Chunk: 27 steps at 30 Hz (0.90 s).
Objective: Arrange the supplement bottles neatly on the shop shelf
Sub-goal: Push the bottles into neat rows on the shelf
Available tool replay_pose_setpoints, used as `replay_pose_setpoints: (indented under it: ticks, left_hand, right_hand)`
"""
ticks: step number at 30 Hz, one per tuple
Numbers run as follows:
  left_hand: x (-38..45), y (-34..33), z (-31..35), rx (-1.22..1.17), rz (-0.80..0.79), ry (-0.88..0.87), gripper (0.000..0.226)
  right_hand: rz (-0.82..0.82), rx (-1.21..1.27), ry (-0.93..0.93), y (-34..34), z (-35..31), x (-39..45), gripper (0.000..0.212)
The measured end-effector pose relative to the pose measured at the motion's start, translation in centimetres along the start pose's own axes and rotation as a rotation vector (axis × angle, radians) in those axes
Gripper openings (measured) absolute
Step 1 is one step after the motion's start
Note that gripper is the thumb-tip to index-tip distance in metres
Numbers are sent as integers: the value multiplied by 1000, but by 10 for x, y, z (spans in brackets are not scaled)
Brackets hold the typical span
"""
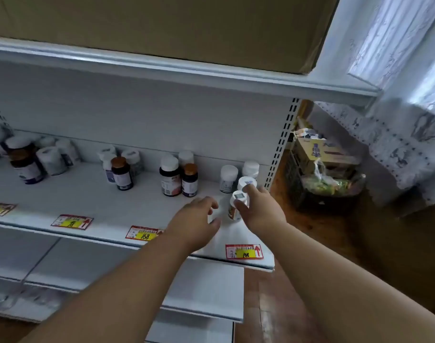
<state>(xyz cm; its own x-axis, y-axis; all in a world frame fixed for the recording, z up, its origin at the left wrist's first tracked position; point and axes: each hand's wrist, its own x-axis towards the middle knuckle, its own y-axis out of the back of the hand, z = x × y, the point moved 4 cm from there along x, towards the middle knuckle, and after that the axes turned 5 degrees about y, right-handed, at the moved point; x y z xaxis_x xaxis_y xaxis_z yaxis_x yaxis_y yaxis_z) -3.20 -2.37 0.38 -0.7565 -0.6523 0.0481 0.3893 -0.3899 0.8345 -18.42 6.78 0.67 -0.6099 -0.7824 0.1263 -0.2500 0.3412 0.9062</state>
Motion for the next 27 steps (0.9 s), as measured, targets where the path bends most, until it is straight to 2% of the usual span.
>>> replay_pose_setpoints:
  ticks: [6, 10, 12, 16, 17, 20, 23, 27]
  left_hand:
    - [26, -24, 0, 14, -30, 68, 30]
    - [34, -28, -5, -14, 19, 97, 24]
    - [35, -30, -7, -32, 30, 99, 31]
    - [28, -28, -13, -166, -11, 166, 63]
    - [25, -26, -15, -222, -40, 190, 65]
    - [12, -12, -21, -351, -70, 230, 49]
    - [-5, 12, -37, -505, 38, 273, 24]
    - [-39, 44, -74, -535, 127, 320, 19]
  right_hand:
    - [117, -161, 49, -16, 12, 26, 47]
    - [135, -120, 100, -21, 10, 34, 36]
    - [113, 4, 111, -23, 11, 33, 24]
    - [25, 444, 72, -21, 17, 28, 1]
    - [17, 544, 72, -19, 14, 29, 7]
    - [-34, 785, 97, -15, -15, 32, 12]
    - [-118, 843, 161, -18, -50, 36, 7]
    - [-321, 932, 247, -36, -102, 25, 25]
